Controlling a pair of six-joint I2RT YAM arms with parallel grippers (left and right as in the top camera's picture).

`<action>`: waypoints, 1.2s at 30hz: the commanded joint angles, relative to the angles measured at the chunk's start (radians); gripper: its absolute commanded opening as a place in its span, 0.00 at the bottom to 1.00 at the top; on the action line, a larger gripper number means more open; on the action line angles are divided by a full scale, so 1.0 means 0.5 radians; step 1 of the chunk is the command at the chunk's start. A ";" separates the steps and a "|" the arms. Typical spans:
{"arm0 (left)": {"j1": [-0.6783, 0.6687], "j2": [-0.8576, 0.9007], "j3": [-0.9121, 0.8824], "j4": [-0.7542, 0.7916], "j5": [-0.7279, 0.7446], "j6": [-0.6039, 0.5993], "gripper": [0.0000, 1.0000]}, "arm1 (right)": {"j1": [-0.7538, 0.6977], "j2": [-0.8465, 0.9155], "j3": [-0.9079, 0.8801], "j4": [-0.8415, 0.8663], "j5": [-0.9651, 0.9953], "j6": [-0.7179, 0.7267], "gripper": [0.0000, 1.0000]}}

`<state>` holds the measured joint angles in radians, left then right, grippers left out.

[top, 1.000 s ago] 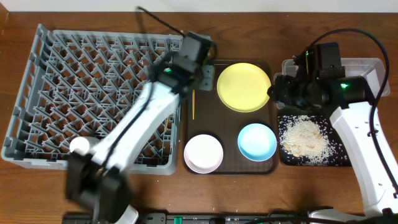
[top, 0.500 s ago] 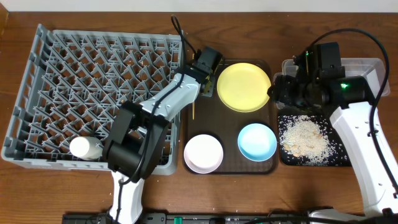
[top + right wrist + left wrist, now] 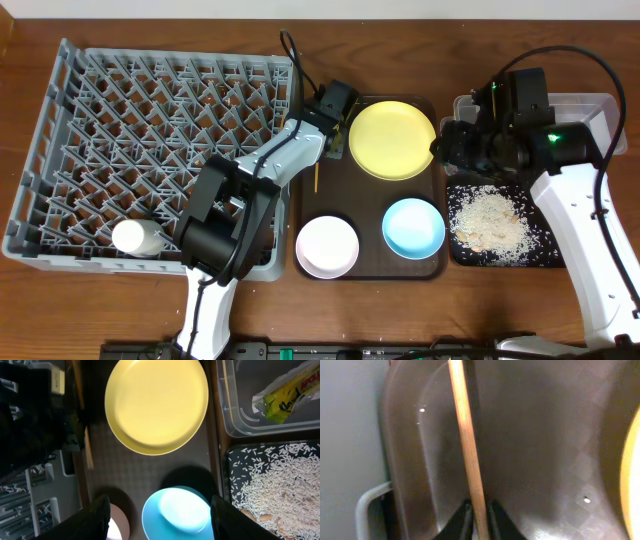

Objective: Sort waste into correct bins and load items into the dishwasher

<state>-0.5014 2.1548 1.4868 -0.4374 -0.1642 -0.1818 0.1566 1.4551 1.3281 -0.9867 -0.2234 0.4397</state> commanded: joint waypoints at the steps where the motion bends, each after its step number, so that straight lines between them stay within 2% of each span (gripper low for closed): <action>1: 0.003 0.089 -0.008 -0.027 0.153 0.017 0.09 | 0.017 0.008 0.006 -0.002 0.020 -0.021 0.62; 7: 0.003 -0.053 0.024 -0.084 0.166 0.015 0.08 | 0.017 0.008 0.006 -0.002 0.019 -0.021 0.62; 16: 0.015 -0.784 0.086 -0.552 0.118 -0.044 0.08 | 0.017 0.008 0.006 -0.003 0.020 -0.021 0.62; 20: 0.085 -0.948 0.083 -0.817 0.043 -0.045 0.08 | 0.017 0.008 0.006 -0.002 0.021 -0.021 0.62; 24: 0.170 -0.935 0.042 -0.942 0.044 -0.043 0.08 | 0.017 0.008 0.006 -0.002 0.037 -0.021 0.62; 36: 0.305 -0.684 -0.113 -0.786 0.045 -0.043 0.08 | 0.017 0.008 0.006 -0.003 0.049 -0.021 0.62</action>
<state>-0.3534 1.8069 1.4307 -0.8429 -0.1307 -0.1905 0.1566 1.4551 1.3281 -0.9867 -0.2085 0.4397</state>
